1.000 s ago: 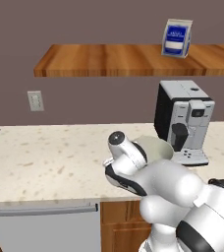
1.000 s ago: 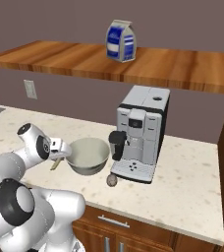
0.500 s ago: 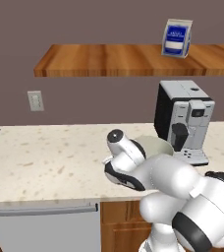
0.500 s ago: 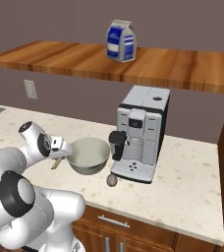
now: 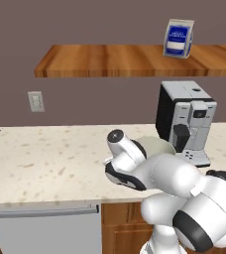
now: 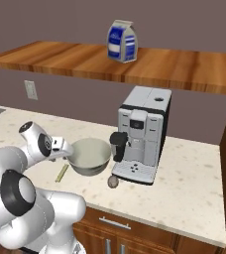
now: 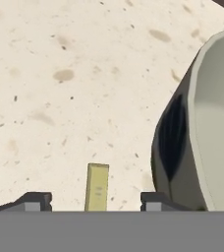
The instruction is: Pick the egg and butter from the fridge and place them by the bowl for mixing.
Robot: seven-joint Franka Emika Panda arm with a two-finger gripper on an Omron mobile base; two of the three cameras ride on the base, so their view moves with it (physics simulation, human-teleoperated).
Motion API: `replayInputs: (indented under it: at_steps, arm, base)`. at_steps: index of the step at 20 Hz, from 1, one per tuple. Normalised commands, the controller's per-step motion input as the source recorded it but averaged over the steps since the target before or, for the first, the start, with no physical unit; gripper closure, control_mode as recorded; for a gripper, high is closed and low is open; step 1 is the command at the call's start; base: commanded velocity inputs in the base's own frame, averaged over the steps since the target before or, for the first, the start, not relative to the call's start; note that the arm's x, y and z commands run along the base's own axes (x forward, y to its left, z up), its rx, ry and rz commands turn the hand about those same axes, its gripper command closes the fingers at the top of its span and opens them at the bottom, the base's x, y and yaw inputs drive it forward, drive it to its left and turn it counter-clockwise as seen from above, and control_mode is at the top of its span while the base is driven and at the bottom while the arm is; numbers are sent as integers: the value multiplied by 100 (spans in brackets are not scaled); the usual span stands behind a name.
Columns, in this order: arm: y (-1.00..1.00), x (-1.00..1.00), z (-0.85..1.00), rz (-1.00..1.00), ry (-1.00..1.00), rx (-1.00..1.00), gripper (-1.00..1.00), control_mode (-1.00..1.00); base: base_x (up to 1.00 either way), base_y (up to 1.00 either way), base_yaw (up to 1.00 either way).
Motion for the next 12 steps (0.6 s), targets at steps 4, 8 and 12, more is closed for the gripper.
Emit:
replayInputs:
  at_steps: [4, 8, 12]
  arm:
    - [1, -2, 4, 0, 0, 3, -100, -100]
    - [0, -19, 7, 0, 0, 6, -100, -100]
    - [0, -32, 6, 0, 0, 9, -100, -100]
  base:
    - [0, 0, 0]
    - [0, 0, 0]
    - [0, 0, 0]
